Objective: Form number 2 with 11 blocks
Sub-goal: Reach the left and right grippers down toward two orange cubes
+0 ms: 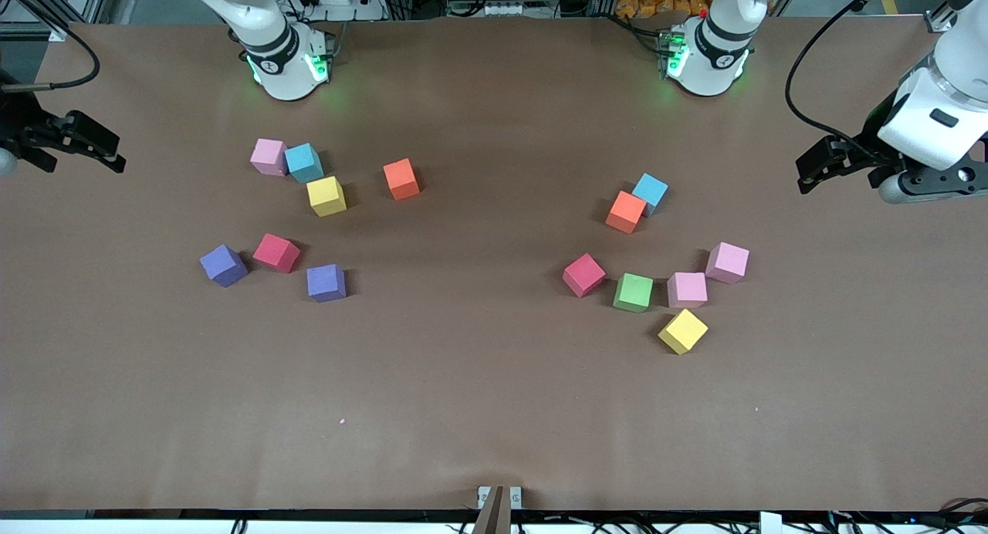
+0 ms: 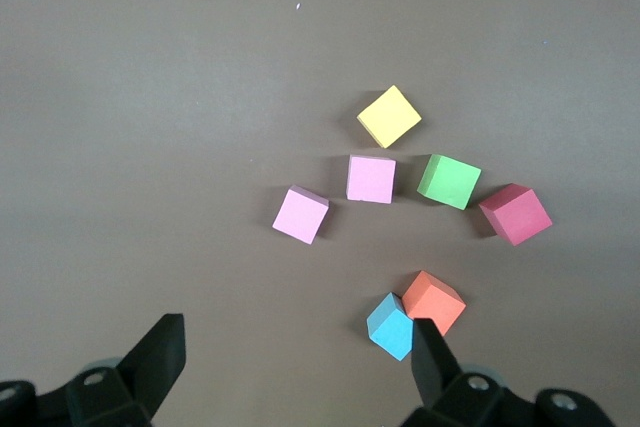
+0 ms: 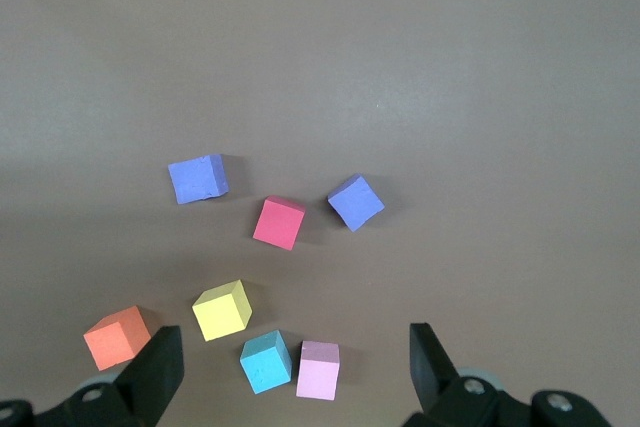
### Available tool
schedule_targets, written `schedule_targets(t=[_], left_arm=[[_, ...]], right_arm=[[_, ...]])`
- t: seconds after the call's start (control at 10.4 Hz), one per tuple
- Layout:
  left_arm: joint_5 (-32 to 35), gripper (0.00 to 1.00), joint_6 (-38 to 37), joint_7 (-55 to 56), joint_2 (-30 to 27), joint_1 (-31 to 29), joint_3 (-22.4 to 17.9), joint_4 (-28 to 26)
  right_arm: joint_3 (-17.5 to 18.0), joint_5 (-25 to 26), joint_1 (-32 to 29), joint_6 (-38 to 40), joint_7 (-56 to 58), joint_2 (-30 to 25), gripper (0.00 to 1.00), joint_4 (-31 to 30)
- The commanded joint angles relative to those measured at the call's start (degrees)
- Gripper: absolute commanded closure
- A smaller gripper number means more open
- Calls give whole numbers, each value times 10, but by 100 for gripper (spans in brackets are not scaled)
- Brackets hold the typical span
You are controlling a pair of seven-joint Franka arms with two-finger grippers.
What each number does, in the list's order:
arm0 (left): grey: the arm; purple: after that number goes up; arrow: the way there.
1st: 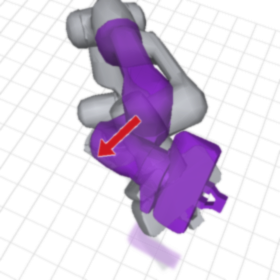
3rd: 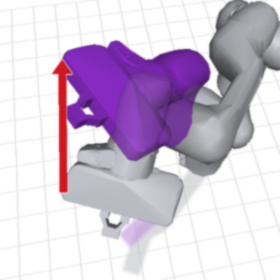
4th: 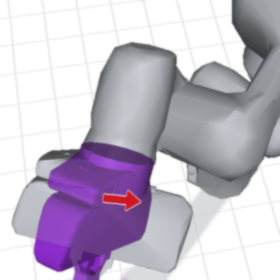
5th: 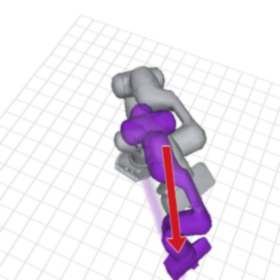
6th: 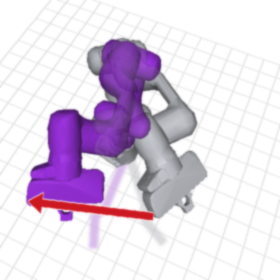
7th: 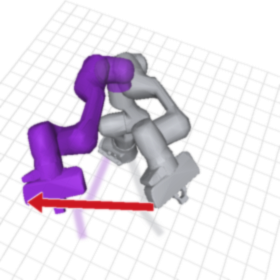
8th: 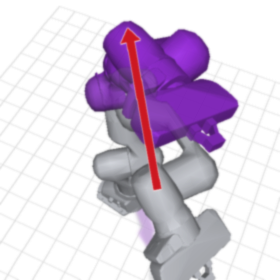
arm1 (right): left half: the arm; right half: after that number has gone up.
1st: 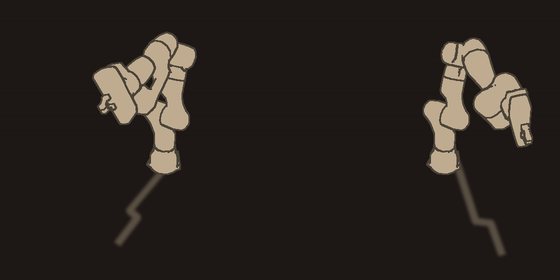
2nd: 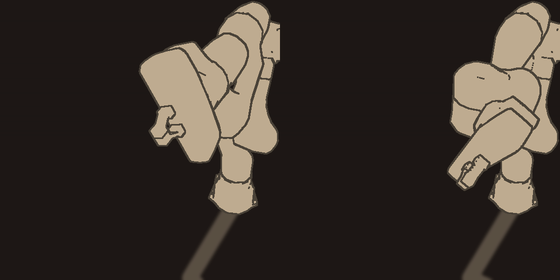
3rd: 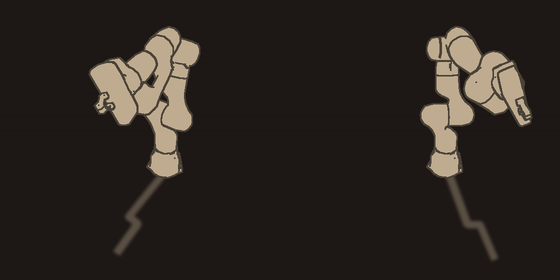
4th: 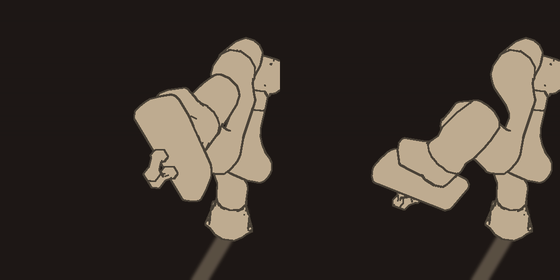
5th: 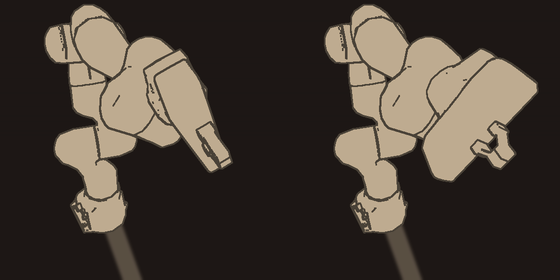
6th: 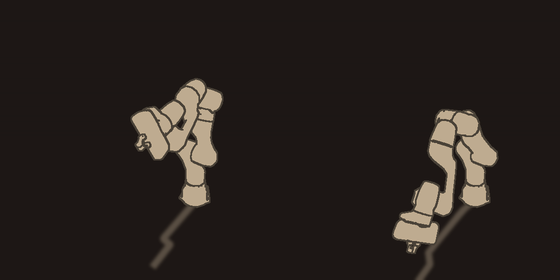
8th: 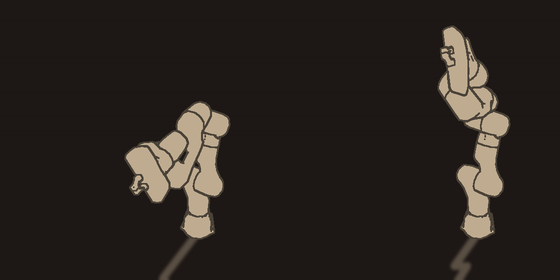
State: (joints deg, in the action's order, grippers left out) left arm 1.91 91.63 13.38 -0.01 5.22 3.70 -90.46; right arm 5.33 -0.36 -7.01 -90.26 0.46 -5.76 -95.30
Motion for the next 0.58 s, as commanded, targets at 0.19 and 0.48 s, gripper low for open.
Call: schedule_targets(t=[0.19,0.48], left_arm=[[-11,0,-2,2,-1,-8,4,6],[-16,0,1,13,9,13,31,-46]], right_arm=[[-5,-7,5,7,-8,2,0,6],[-6,-8,6,5,-7,2,0,6]])
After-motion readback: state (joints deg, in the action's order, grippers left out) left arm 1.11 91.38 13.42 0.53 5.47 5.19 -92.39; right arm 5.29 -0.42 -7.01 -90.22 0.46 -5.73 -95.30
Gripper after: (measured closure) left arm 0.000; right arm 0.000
